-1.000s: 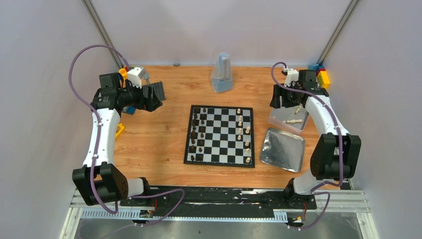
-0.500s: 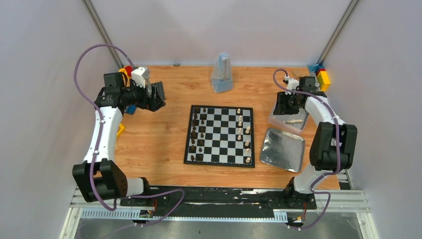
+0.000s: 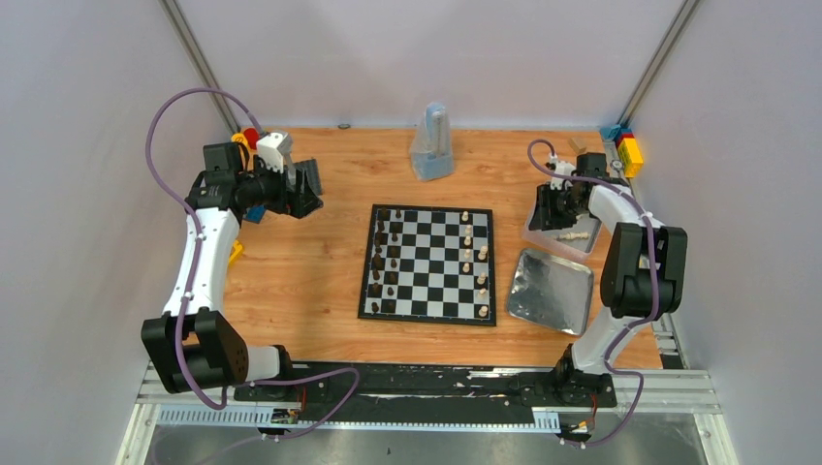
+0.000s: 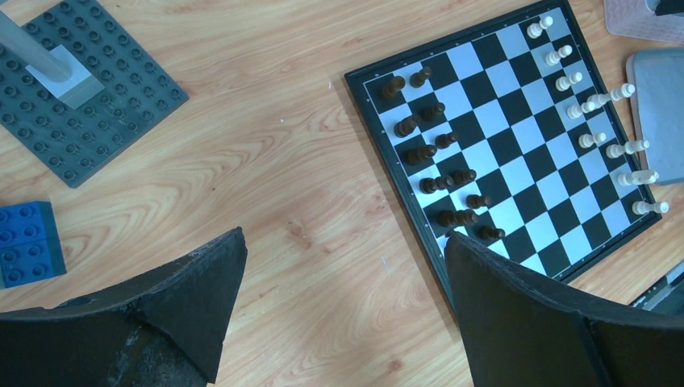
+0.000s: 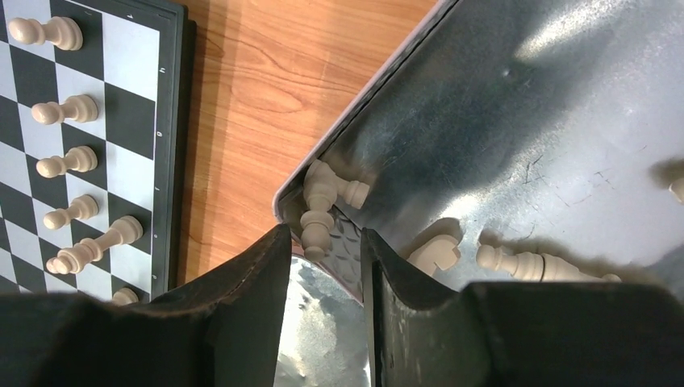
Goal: Set up the chess pieces on the board
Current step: Pick up the chess piece from the storage box.
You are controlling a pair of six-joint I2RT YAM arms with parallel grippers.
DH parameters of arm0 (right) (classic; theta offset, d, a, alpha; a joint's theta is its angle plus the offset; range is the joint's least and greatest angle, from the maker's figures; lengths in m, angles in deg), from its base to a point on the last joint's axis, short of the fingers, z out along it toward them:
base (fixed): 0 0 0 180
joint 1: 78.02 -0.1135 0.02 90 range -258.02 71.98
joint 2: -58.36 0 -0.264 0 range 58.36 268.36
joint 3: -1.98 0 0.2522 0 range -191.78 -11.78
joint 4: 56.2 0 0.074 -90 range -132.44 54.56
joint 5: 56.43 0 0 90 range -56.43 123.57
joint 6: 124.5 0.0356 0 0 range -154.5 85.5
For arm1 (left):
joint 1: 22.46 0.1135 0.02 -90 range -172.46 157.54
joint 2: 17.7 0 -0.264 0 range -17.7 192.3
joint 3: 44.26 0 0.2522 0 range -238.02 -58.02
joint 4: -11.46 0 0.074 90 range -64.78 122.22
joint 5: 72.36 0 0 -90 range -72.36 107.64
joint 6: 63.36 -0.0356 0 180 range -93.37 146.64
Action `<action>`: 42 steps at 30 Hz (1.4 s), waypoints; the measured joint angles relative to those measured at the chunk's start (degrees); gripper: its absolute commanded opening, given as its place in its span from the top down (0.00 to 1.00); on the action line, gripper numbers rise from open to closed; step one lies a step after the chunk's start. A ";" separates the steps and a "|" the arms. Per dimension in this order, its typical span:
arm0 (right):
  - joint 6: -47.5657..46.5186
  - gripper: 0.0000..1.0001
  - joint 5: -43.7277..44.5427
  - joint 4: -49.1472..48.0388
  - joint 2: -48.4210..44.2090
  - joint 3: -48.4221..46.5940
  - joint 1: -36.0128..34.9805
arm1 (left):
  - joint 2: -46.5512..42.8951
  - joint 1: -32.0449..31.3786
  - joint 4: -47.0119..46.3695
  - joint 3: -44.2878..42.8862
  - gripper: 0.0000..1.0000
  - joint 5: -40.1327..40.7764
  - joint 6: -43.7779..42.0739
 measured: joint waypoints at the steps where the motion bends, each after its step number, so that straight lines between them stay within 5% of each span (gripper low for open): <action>1: 0.00 0.65 -0.09 0.00 0.07 -0.15 -0.02 | 0.00 0.00 0.00 0.00 0.00 0.02 0.00; 14: 0.02 0.85 -0.52 -0.02 1.77 -1.29 -0.04 | 0.07 0.00 0.02 0.13 0.00 0.17 -0.04; 24: 0.13 0.73 -0.59 0.33 1.77 -1.57 -0.04 | 0.07 0.00 0.04 0.22 0.00 0.26 -0.09; 42: 1.11 0.83 -0.35 1.11 1.77 -1.57 -0.04 | 0.07 0.00 0.04 0.28 0.00 0.72 -0.13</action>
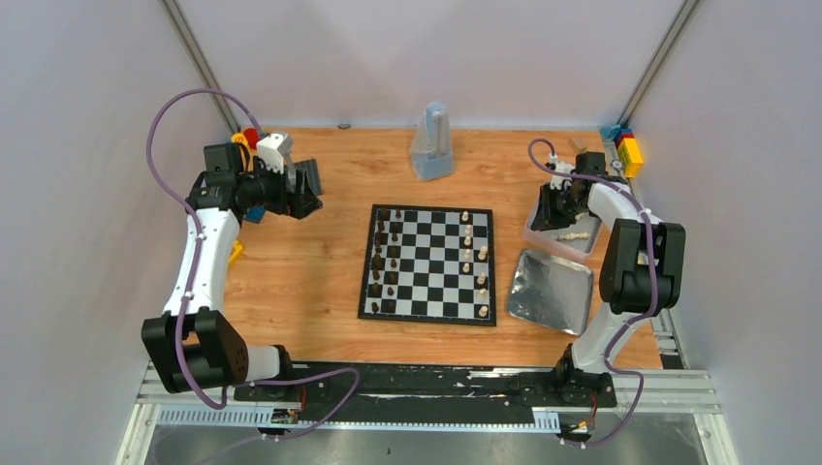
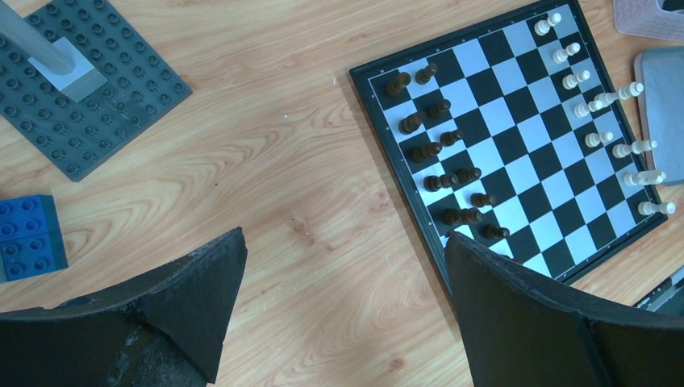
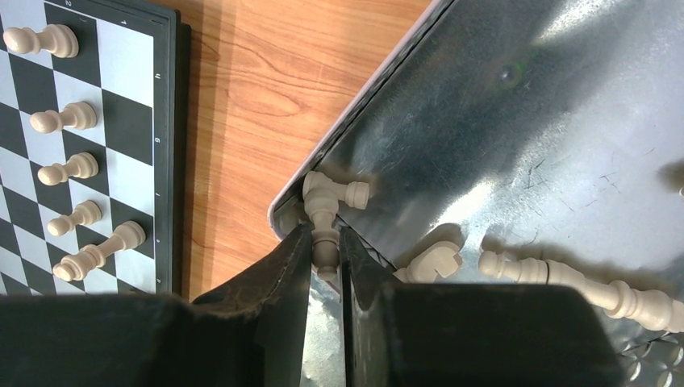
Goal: Set up the chess pieces on the board
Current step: Pick up the chess piece from the storage box, then place the chess piece on the chessboard.
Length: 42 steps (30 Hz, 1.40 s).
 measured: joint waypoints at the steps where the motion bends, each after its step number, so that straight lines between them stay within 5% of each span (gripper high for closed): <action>1: 0.00 0.85 0.11 0.02 0.00 0.00 0.00 | 0.00 0.00 0.00 0.00 0.00 0.07 0.00; 16: 0.20 0.99 0.85 3.41 0.00 -4.15 -0.04 | -0.02 0.00 0.00 0.02 0.00 0.55 -0.02; 33: -2.25 1.00 4.04 10.67 -0.22 -11.69 -0.39 | -0.63 0.00 0.02 0.02 0.00 0.57 -0.04; 42: -5.38 1.00 6.29 19.52 -1.53 -20.11 -7.65 | -0.63 0.00 0.04 0.02 0.00 0.81 -0.04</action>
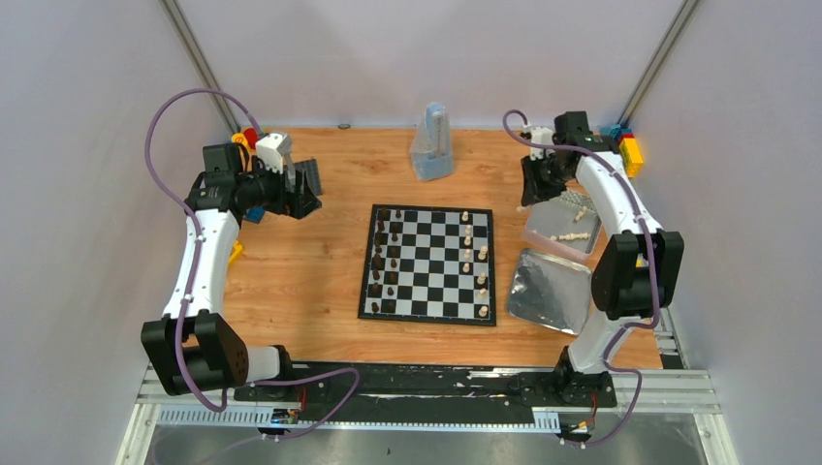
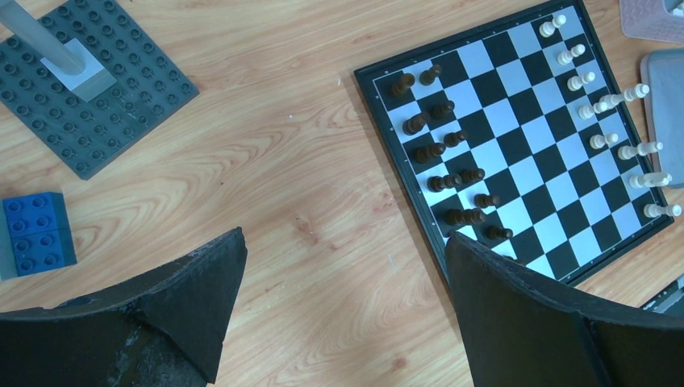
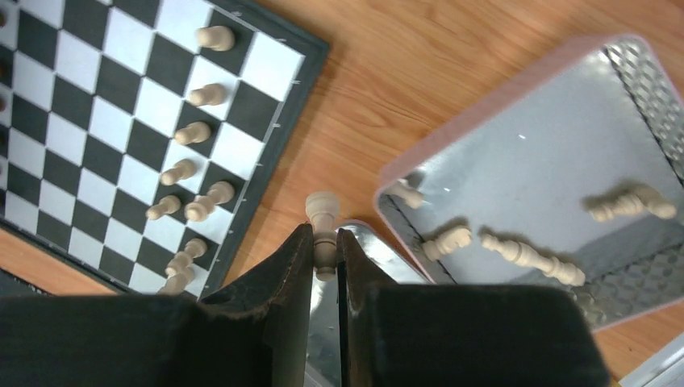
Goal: Set up the chess pieces on the board
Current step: Place the chess piece on the chessboard.
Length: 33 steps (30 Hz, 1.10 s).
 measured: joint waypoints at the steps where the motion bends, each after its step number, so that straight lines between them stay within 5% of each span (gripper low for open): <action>1: -0.35 1.00 0.22 0.74 -0.09 -0.68 -1.77 | 0.00 0.00 0.00 0.00 0.00 0.02 0.00; 16: -5.25 1.00 2.64 8.94 -0.26 -1.73 -22.45 | 0.00 0.00 0.04 0.00 0.00 1.27 -0.22; 33: -6.75 1.00 8.15 10.67 4.81 -6.88 -25.03 | 0.00 0.00 0.07 0.00 0.00 1.49 -0.46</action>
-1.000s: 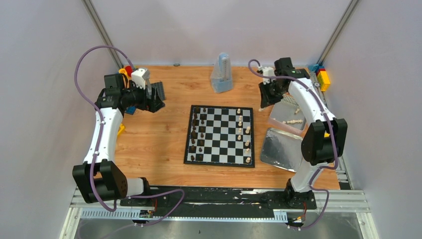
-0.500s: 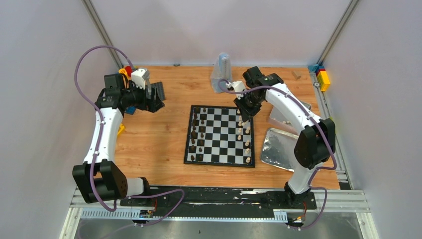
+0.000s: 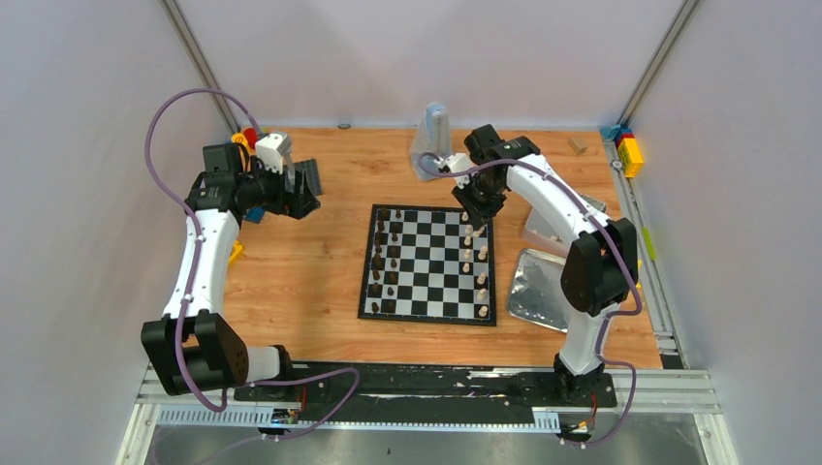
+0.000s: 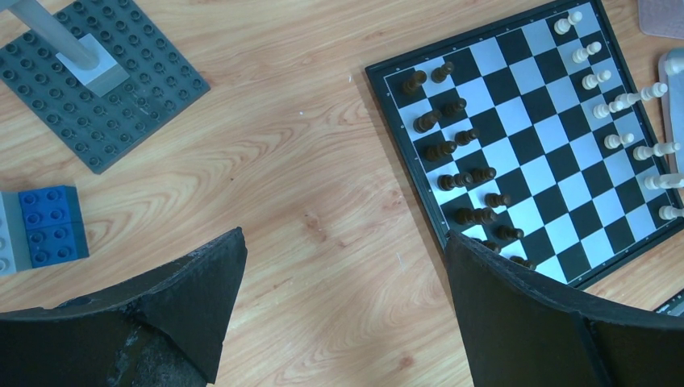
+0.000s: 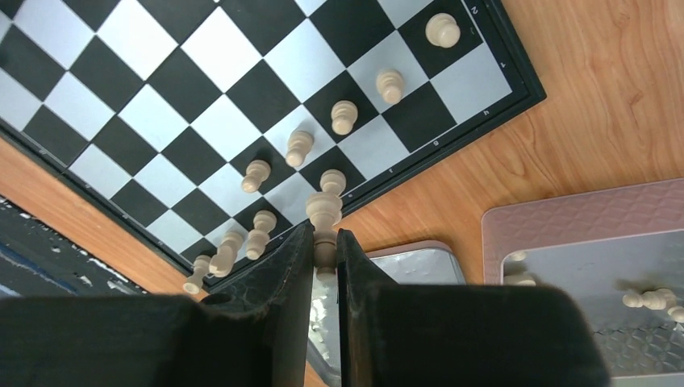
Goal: Set up the chess pieces on the board
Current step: Place the chess piece on the chessboard.
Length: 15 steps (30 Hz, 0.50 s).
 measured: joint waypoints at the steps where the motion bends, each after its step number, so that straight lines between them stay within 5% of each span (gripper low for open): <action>1: -0.13 1.00 0.63 0.02 0.74 -0.33 0.00 | 0.00 0.00 0.00 0.00 0.00 0.00 -0.02; 15: -3.17 1.00 5.66 0.09 8.57 -2.75 0.59 | 0.00 0.00 0.02 0.00 0.00 -0.04 -0.61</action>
